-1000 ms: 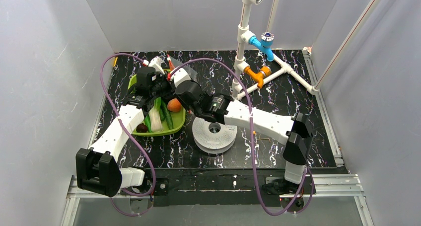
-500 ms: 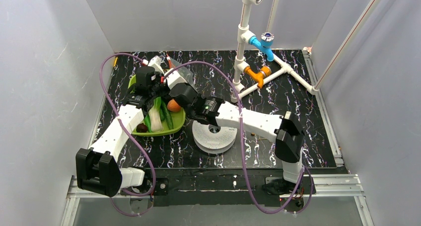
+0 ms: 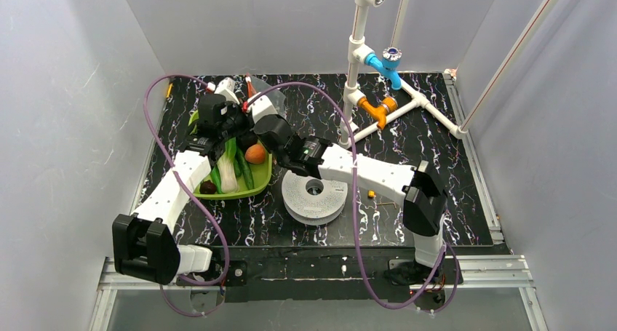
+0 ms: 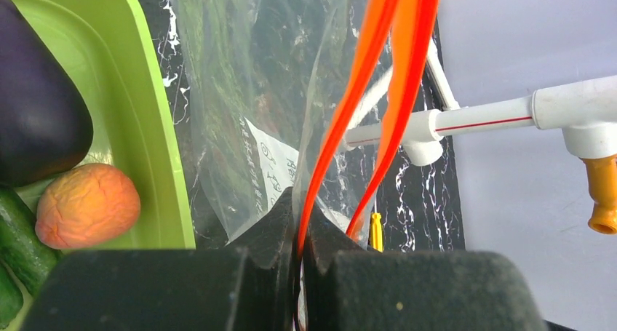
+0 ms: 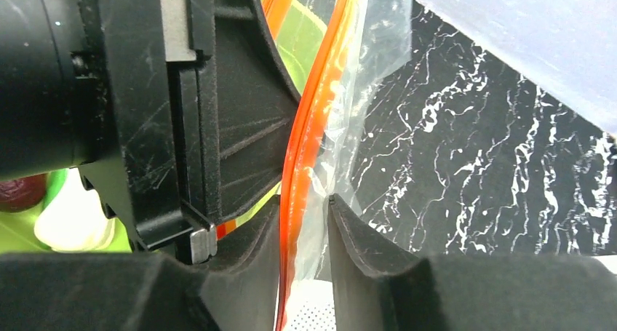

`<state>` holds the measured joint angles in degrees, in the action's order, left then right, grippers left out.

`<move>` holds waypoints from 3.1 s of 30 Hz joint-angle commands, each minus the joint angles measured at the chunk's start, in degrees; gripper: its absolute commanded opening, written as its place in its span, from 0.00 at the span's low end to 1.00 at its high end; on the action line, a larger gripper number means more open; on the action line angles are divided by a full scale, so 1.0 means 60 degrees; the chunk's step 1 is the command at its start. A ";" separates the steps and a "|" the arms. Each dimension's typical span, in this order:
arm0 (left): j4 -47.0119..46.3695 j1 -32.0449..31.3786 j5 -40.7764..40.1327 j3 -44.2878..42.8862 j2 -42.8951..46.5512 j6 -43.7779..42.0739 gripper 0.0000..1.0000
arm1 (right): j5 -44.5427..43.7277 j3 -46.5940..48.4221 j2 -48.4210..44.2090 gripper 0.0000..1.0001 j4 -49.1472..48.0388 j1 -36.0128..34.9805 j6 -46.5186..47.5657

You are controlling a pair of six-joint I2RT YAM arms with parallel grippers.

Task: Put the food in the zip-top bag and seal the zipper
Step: Open the zipper of the food storage bag.

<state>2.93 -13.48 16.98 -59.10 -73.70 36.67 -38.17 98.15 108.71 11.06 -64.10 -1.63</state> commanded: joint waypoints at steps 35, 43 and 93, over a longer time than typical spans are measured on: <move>0.0339 -0.0134 0.1204 -0.0439 -0.0054 -0.0113 0.00 | 0.0272 0.2124 0.0814 0.68 0.0554 0.1047 0.0627; 0.0409 -0.0132 0.0768 -0.0283 0.0040 -0.0053 0.00 | -0.1718 0.1489 -0.0080 0.46 0.0982 0.0988 -0.0048; 0.0364 -0.0027 0.0948 -0.0317 -0.0195 0.0094 0.00 | -0.2326 -0.0217 -0.0445 0.58 0.0455 -0.0558 0.2215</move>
<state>6.00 -14.00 21.69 -60.05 -76.95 37.71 -46.51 99.00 106.31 22.46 -67.24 5.72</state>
